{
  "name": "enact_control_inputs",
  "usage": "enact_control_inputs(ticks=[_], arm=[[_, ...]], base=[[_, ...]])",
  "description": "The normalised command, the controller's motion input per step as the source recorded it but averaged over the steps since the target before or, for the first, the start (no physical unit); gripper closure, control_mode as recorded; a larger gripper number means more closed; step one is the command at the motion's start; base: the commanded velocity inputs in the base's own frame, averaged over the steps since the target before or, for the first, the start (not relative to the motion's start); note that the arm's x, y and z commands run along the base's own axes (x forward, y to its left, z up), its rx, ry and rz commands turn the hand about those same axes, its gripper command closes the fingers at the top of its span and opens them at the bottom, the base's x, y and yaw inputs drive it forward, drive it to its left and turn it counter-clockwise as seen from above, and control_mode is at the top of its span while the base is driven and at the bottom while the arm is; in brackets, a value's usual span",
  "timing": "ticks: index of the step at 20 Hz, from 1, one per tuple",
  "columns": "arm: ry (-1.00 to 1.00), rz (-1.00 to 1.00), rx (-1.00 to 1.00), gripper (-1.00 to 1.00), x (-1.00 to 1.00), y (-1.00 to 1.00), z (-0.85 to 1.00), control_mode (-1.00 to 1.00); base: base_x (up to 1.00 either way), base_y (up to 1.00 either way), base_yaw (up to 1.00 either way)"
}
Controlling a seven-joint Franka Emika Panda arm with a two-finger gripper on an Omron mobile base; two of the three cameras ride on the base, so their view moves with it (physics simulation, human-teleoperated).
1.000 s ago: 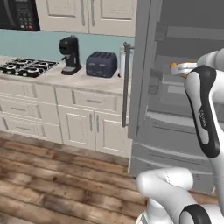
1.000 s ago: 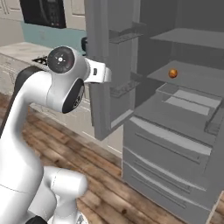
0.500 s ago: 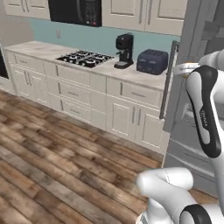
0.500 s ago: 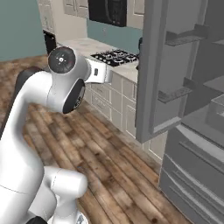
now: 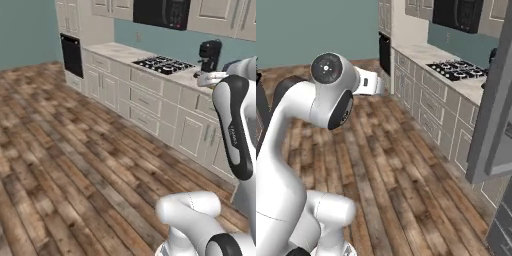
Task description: Retrieve the orange and peach from the fridge and place them into the bowl on the dining table.
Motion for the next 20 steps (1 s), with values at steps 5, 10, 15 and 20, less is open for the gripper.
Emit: enact_control_inputs(ticks=[5,10,15,20], arm=[[0.00,0.00,0.00,1.00,0.00,0.00,0.00,1.00],[0.00,0.00,0.00,1.00,0.00,0.00,0.00,1.00],[0.00,0.00,0.00,1.00,0.00,0.00,0.00,1.00],[0.00,0.00,0.00,1.00,0.00,0.00,0.00,1.00]], base=[[0.00,0.61,0.45],[0.05,0.59,0.39],[0.13,0.58,0.34],[0.17,0.66,0.29]])
